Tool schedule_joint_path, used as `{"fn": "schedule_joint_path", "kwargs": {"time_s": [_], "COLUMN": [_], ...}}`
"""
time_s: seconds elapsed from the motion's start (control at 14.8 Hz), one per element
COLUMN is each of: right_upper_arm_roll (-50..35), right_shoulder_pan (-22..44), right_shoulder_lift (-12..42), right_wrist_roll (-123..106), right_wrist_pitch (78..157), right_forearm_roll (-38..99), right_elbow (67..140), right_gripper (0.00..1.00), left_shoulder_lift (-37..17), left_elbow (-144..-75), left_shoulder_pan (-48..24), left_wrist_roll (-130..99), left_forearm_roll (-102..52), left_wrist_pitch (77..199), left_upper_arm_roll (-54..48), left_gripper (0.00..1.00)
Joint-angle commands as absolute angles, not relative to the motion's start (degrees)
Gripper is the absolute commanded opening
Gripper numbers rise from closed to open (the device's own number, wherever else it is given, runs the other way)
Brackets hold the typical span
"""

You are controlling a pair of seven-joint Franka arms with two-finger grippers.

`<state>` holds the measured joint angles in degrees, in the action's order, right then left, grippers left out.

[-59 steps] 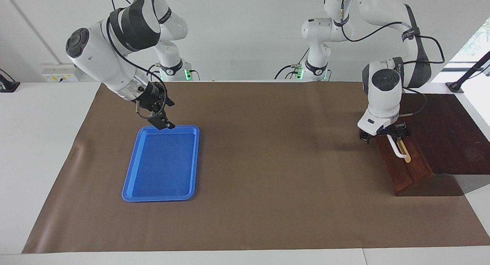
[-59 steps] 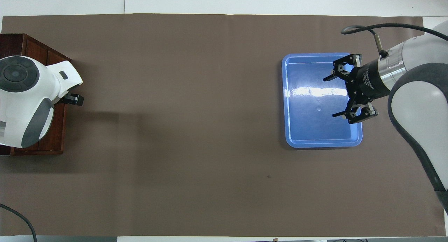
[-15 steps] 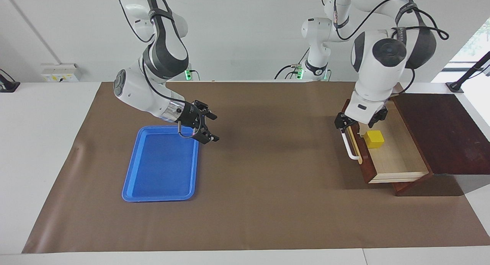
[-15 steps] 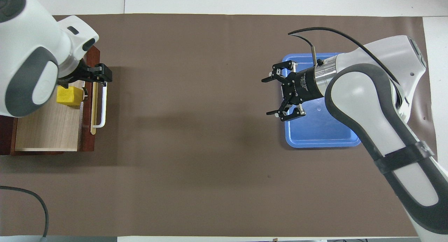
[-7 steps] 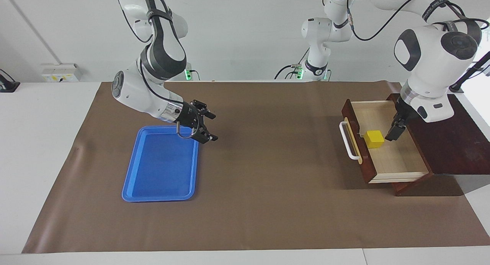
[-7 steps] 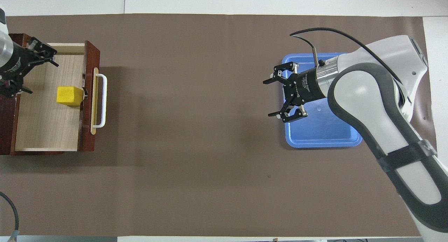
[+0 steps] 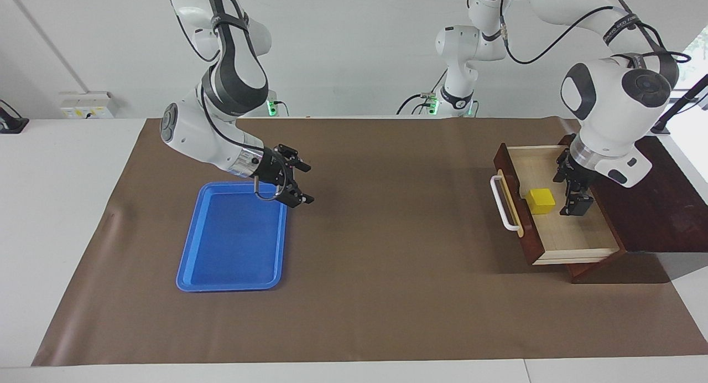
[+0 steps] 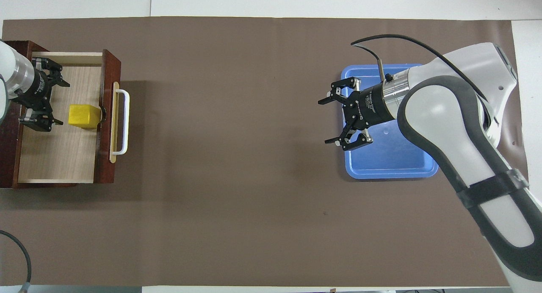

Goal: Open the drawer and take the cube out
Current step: 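Lower the left gripper into the drawer and grasp the yellow cube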

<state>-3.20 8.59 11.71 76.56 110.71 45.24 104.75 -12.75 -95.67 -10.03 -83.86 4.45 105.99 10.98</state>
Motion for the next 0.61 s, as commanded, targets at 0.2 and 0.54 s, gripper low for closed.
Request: {"fn": "schedule_joint_path", "kwargs": {"time_s": [0.2,0.54], "right_upper_arm_roll": [-3.5,-3.5], "right_shoulder_pan": [8.3,8.5], "right_shoulder_lift": [11.1,11.1], "right_wrist_roll": [76.4,76.6], "right_wrist_pitch": [110.3,110.8], "right_forearm_roll": [45.7,45.7], "right_elbow": [106.3,106.3], "right_gripper": [1.0,1.0], "left_shoulder_lift": [-9.1,-8.8], "left_elbow": [-103.6,-104.5], "left_shoulder_pan": [-10.5,-10.9], "left_wrist_roll": [-86.2,-88.0], "left_forearm_roll": [2.0,1.6], "left_wrist_pitch": [110.1,110.3], "left_upper_arm_roll": [12.3,12.5], "left_gripper": [1.0,1.0]}}
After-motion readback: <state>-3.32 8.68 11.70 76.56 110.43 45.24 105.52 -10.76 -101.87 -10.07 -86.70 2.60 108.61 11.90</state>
